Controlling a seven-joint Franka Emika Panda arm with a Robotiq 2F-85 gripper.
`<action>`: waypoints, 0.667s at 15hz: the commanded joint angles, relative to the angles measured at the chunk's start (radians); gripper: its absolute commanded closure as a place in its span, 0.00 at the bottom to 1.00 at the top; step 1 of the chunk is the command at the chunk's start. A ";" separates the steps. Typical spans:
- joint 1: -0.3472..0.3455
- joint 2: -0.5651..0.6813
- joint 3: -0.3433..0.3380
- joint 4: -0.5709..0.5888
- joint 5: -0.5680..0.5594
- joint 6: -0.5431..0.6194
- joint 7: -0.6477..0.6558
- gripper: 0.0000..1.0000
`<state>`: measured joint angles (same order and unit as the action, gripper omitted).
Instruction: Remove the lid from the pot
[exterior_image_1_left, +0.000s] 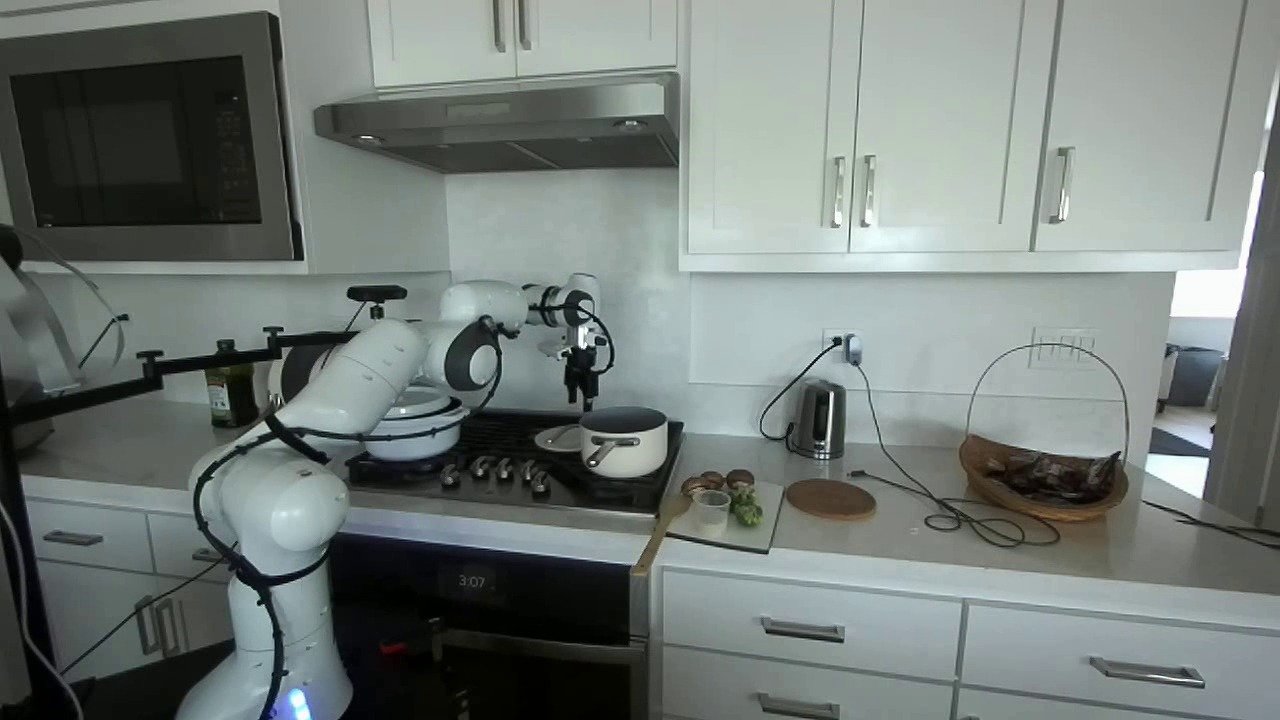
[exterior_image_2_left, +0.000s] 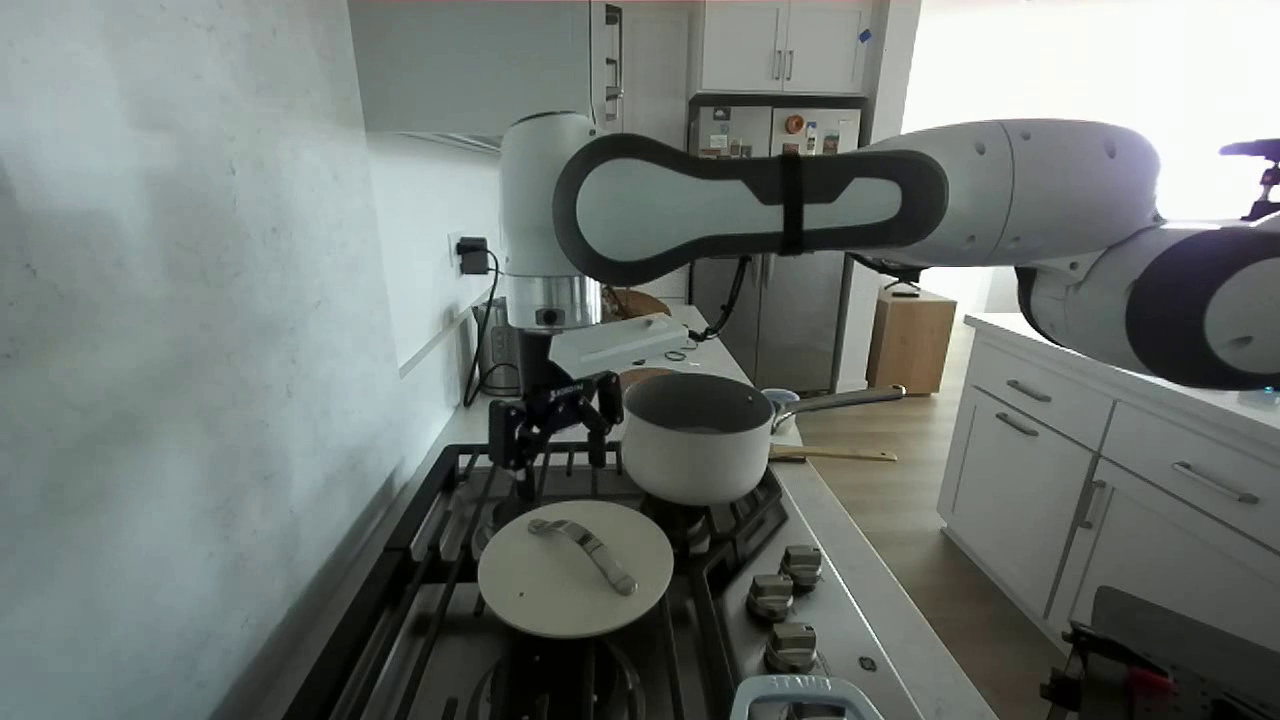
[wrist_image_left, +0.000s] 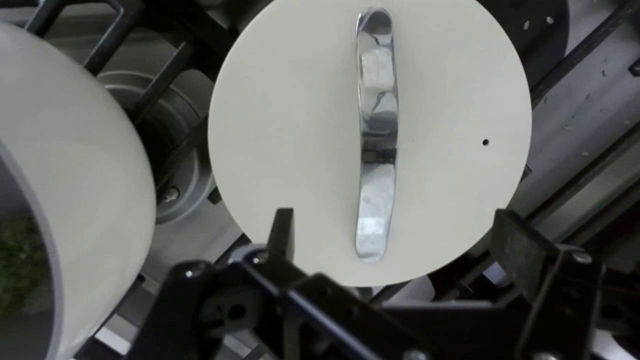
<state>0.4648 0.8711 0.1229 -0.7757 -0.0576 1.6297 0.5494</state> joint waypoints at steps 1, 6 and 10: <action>-0.002 -0.051 0.010 0.005 0.014 -0.042 0.003 0.00; 0.011 -0.108 0.008 0.001 0.007 -0.044 0.008 0.00; 0.023 -0.148 0.008 -0.004 0.008 -0.033 0.013 0.00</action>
<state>0.4839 0.7641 0.1243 -0.7670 -0.0573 1.6139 0.5511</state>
